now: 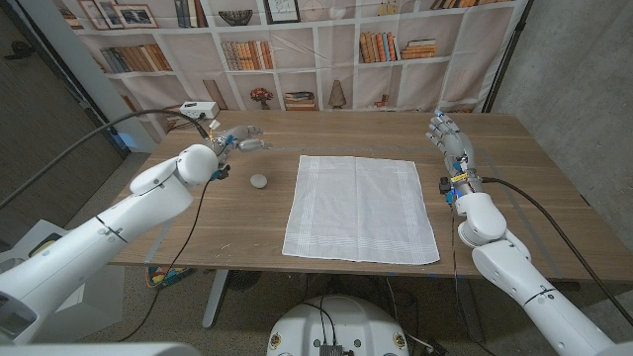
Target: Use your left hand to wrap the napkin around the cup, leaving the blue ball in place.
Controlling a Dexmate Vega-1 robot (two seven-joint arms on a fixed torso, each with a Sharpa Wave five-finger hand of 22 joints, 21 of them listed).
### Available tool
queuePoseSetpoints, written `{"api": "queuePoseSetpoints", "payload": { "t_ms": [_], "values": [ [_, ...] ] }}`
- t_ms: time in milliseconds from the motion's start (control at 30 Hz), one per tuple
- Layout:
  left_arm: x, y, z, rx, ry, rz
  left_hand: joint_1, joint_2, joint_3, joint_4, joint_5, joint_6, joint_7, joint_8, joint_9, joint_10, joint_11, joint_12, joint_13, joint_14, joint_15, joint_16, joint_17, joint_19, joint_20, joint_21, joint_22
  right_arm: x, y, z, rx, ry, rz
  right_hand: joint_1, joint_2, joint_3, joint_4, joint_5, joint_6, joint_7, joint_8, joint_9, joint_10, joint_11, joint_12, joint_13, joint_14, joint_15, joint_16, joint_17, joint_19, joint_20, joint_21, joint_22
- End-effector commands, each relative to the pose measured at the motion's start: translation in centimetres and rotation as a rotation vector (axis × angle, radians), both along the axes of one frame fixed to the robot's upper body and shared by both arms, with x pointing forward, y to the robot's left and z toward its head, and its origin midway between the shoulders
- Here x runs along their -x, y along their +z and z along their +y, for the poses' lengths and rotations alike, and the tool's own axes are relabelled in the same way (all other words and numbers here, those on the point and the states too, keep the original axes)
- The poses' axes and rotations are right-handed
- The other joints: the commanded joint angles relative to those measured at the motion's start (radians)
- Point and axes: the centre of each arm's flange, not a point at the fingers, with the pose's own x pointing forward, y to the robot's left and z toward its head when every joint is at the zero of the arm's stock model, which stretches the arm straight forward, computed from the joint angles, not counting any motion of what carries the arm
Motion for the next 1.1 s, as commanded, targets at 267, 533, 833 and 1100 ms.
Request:
{"api": "queuePoseSetpoints", "payload": {
  "t_ms": [267,533,833,1100],
  "values": [
    [1.5,2.5,-1.2,-0.284,0.167,0.060,0.034,-0.063,-0.098,0.030,-0.020,-0.061,-0.057,0.006,0.023,-0.065,-0.041,0.035,0.064,-0.037,-0.009,0.022,0.082,-0.037,-0.006,0.015,0.028,0.1,-0.7,0.0,-0.016,-0.003,-0.004,-0.007,0.001,-0.007,-0.003,0.002,0.008,0.001,-0.002,0.005,0.009,0.007,0.001,0.003,0.011,-0.002,0.006,0.005,0.011,-0.002,0.008,0.002],
    [1.6,4.0,-2.9,-0.446,0.206,0.157,0.052,-0.103,-0.128,0.020,-0.002,-0.103,-0.049,-0.016,0.016,-0.102,-0.038,0.030,0.072,-0.077,0.001,0.008,0.090,-0.031,0.000,0.024,0.033,-0.1,-0.8,0.0,-0.022,0.001,-0.012,-0.011,0.002,-0.010,-0.002,0.001,0.009,0.002,-0.003,0.005,0.009,0.004,0.000,0.003,0.011,-0.003,0.007,0.006,0.011,-0.001,0.008,0.002],
    [1.2,4.1,-4.1,-0.558,0.253,0.233,0.103,-0.106,-0.135,0.016,0.009,-0.130,-0.050,-0.040,0.009,-0.114,-0.037,0.033,0.076,-0.089,-0.033,-0.005,0.082,0.033,-0.046,0.053,0.032,-0.1,-1.2,-0.1,-0.032,-0.001,-0.018,-0.016,0.002,-0.014,0.000,0.001,0.011,0.002,-0.004,0.005,0.011,0.005,0.000,0.003,0.012,-0.002,0.009,0.009,0.012,-0.002,0.009,0.002],
    [1.3,3.5,-4.6,-0.618,0.283,0.278,0.139,-0.111,-0.141,0.016,0.013,-0.127,-0.070,-0.047,0.006,-0.115,-0.048,0.035,0.078,-0.129,-0.046,-0.032,0.061,0.008,-0.046,0.043,0.027,-0.1,-1.4,-0.1,-0.035,0.001,-0.024,-0.020,0.002,-0.018,0.000,0.000,0.012,0.002,-0.005,0.005,0.015,0.006,0.000,0.003,0.014,-0.003,0.010,0.010,0.013,-0.002,0.009,0.002]
  ]
}}
